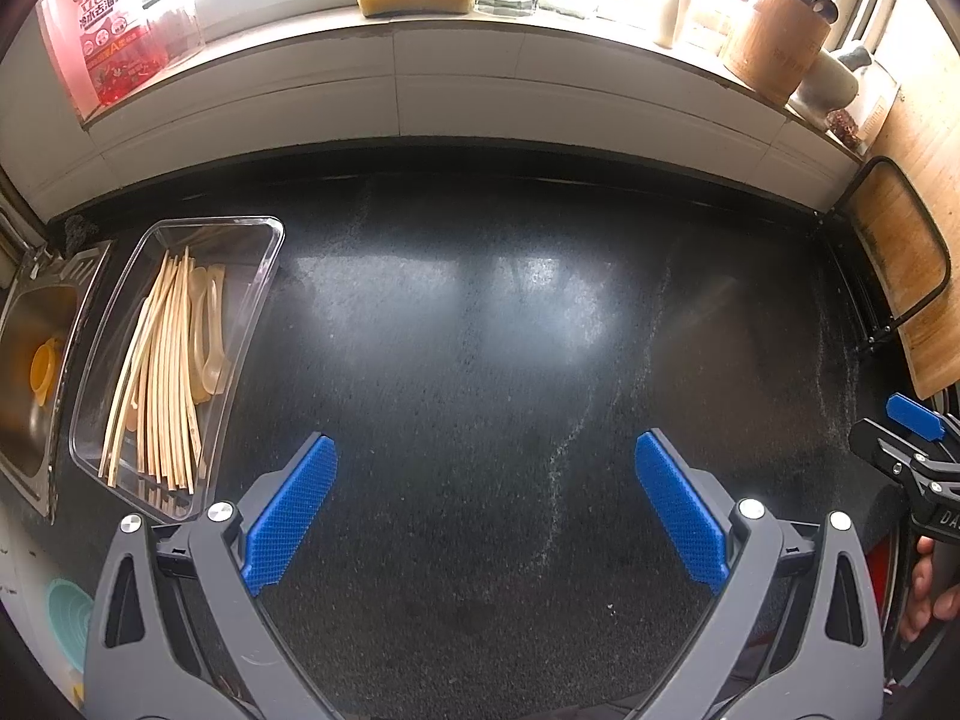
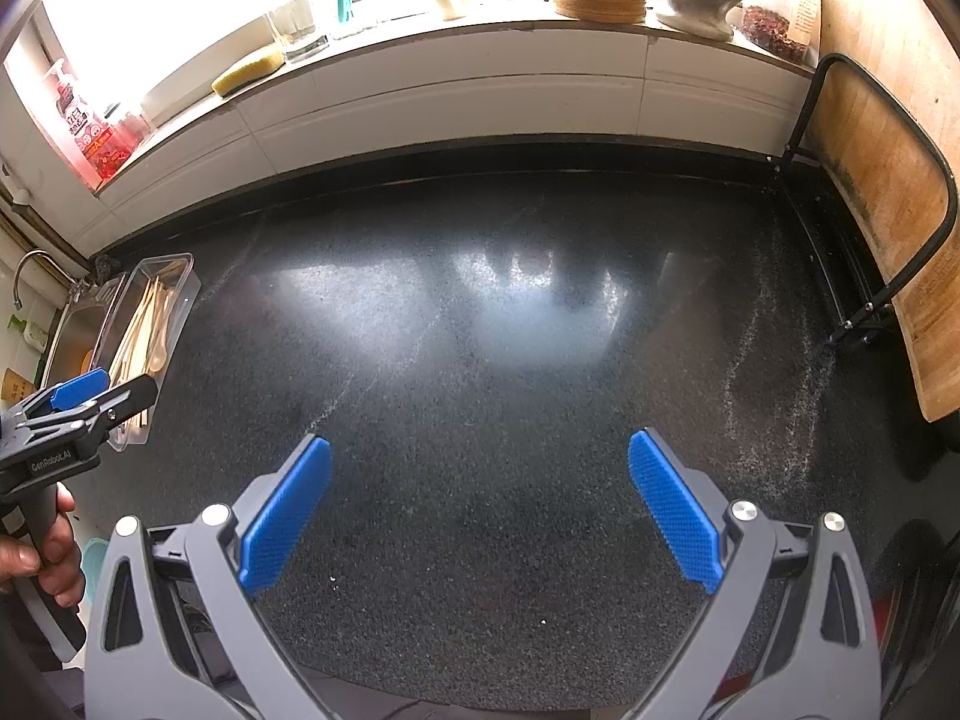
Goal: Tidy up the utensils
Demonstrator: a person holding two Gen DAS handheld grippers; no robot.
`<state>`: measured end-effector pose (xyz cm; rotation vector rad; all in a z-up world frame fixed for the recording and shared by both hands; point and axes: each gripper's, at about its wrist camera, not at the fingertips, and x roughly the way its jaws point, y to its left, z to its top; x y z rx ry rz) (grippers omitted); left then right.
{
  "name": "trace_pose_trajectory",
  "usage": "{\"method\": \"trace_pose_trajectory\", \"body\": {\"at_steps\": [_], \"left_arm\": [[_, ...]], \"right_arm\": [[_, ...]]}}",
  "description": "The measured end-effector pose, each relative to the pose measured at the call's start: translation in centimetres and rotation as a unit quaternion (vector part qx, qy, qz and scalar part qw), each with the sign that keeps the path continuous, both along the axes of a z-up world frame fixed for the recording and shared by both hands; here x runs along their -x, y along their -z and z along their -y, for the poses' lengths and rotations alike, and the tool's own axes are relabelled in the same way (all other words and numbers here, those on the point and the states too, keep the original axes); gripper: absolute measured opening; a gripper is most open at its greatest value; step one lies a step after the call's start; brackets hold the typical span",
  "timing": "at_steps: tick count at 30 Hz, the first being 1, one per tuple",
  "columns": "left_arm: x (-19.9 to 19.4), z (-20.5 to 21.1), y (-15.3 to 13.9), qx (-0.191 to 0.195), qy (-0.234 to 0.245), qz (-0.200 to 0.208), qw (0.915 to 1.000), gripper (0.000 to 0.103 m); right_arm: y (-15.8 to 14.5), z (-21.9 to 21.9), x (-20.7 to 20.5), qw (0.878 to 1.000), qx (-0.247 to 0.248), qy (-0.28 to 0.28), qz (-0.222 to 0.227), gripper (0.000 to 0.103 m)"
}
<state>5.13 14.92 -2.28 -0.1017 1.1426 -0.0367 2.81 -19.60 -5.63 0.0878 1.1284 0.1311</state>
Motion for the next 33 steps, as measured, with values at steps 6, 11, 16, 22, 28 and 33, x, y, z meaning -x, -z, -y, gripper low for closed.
{"method": "trace_pose_trajectory", "body": {"at_steps": [6, 11, 16, 22, 28, 33], "left_arm": [[-0.31, 0.05, 0.04, 0.002, -0.001, 0.0, 1.0, 0.097], [-0.34, -0.06, 0.03, 0.003, 0.0, -0.001, 1.0, 0.097], [-0.12, -0.04, -0.06, 0.005, 0.0, -0.001, 1.0, 0.097], [0.15, 0.0, -0.24, 0.008, 0.0, -0.002, 1.0, 0.097], [0.33, -0.15, -0.26, 0.009, -0.006, -0.004, 0.9999, 0.097], [0.49, -0.35, -0.32, 0.014, -0.006, -0.003, 0.9999, 0.097]], "right_arm": [[0.04, 0.08, -0.17, 1.0, 0.0, -0.001, -0.003, 0.096], [-0.02, 0.12, -0.17, 1.0, 0.001, -0.003, -0.001, 0.096], [0.02, 0.04, 0.0, 1.0, 0.001, -0.004, -0.001, 0.096], [0.02, 0.2, 0.04, 1.0, 0.001, -0.006, 0.0, 0.096], [0.02, 0.09, 0.36, 1.0, 0.001, -0.01, 0.001, 0.096], [-0.04, 0.14, 0.47, 1.0, 0.001, -0.009, 0.001, 0.096]]}}
